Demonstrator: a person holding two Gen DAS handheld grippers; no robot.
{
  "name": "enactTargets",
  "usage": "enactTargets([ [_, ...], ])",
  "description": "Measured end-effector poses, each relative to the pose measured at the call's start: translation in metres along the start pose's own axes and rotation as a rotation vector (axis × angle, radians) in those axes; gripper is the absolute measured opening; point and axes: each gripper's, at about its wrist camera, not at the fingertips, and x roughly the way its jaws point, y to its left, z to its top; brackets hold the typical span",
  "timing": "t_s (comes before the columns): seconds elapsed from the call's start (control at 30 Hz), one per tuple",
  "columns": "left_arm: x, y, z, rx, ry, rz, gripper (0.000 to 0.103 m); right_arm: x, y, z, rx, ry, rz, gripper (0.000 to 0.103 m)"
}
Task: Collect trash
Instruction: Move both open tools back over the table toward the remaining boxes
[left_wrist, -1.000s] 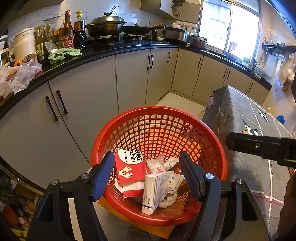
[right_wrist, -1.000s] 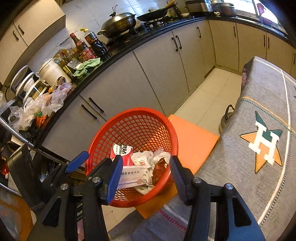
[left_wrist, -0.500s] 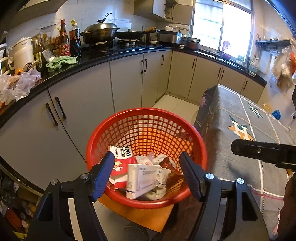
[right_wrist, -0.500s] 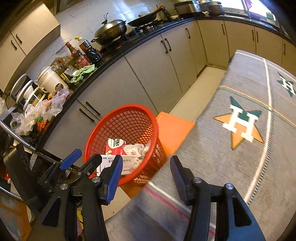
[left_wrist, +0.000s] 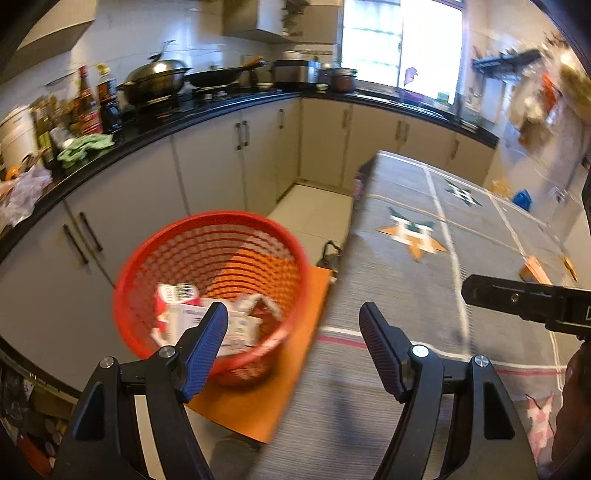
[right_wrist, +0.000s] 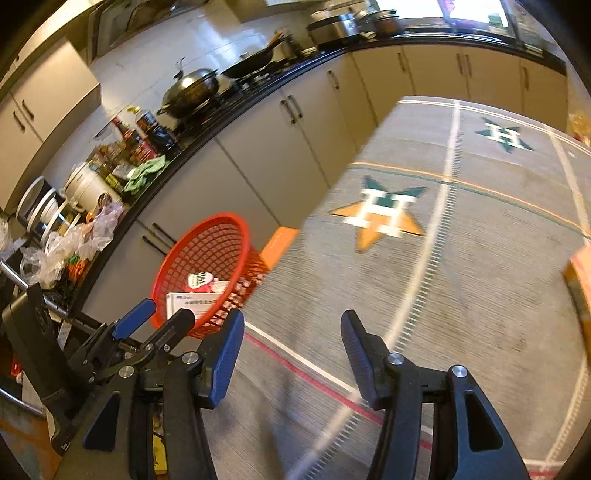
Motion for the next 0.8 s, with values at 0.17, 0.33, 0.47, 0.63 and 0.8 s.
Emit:
enactTargets([
  [0.17,-0.002,-0.044,0.000,0.066,0.004,-0.049,0.073,-0.035,-0.031,-0.014,0.043,-0.042,-0.031,0.059],
  [0.33,-0.003,-0.090,0.000,0.132,0.018,-0.097,0.073,-0.077,-0.071,-0.026,0.106,-0.102,-0.075,0.061],
  [0.47,-0.001,-0.122,0.003,0.171,0.041,-0.152,0.073,-0.107,-0.107,-0.033,0.183,-0.143,-0.111,0.062],
  [0.63,0.003,-0.167,0.009,0.220,0.070,-0.220,0.073,-0.142,-0.156,-0.043,0.305,-0.185,-0.181,0.063],
  [0.8,0.007,-0.202,0.017,0.232,0.099,-0.286,0.073,-0.170,-0.205,-0.044,0.470,-0.208,-0.297,0.073],
])
